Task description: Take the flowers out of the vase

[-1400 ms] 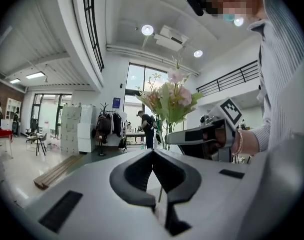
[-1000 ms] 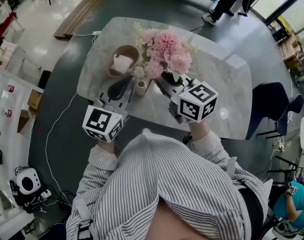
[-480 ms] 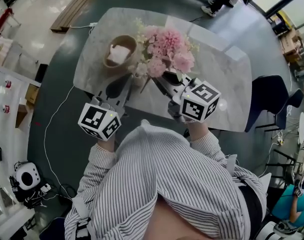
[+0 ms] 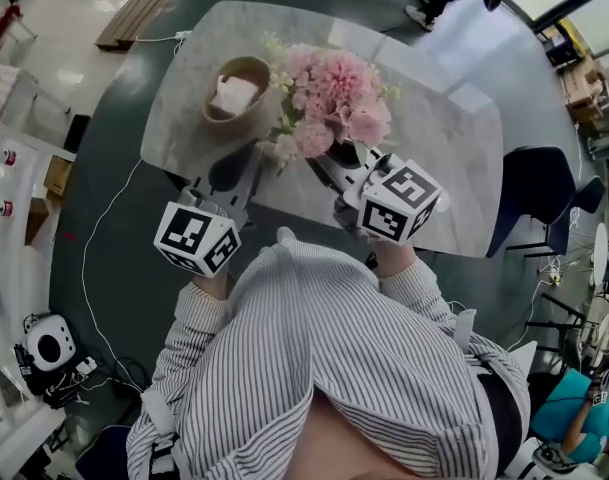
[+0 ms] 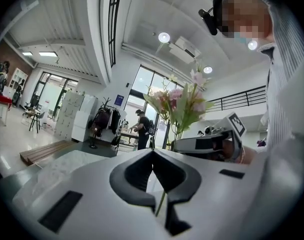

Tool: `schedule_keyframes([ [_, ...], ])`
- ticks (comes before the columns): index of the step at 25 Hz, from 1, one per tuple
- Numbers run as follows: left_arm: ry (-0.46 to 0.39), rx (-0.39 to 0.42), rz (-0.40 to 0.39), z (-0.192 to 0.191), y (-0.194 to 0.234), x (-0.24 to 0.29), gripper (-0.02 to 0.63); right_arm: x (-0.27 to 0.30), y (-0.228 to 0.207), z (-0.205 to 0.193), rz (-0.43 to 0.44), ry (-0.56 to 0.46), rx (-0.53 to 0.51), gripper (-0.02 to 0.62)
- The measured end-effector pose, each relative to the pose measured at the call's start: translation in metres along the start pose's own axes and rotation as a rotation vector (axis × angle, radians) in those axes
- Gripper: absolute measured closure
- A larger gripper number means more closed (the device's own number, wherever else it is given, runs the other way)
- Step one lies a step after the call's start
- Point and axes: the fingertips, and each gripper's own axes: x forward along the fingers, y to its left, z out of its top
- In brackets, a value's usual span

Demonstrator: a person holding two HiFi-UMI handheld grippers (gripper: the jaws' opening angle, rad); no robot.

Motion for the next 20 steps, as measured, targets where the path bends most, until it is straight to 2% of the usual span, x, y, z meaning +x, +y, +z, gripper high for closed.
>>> schedule_keyframes([
  [8, -0.007, -0.014, -0.009, -0.002, -0.003, -0.001, 0.594, 0.000, -0.003, -0.002, -0.017, 0.012, -0.014, 0.575],
  [20, 0.034, -0.017, 0.001, -0.013, 0.001, -0.001, 0.594, 0.001, -0.006, -0.009, -0.009, 0.047, -0.026, 0.575],
])
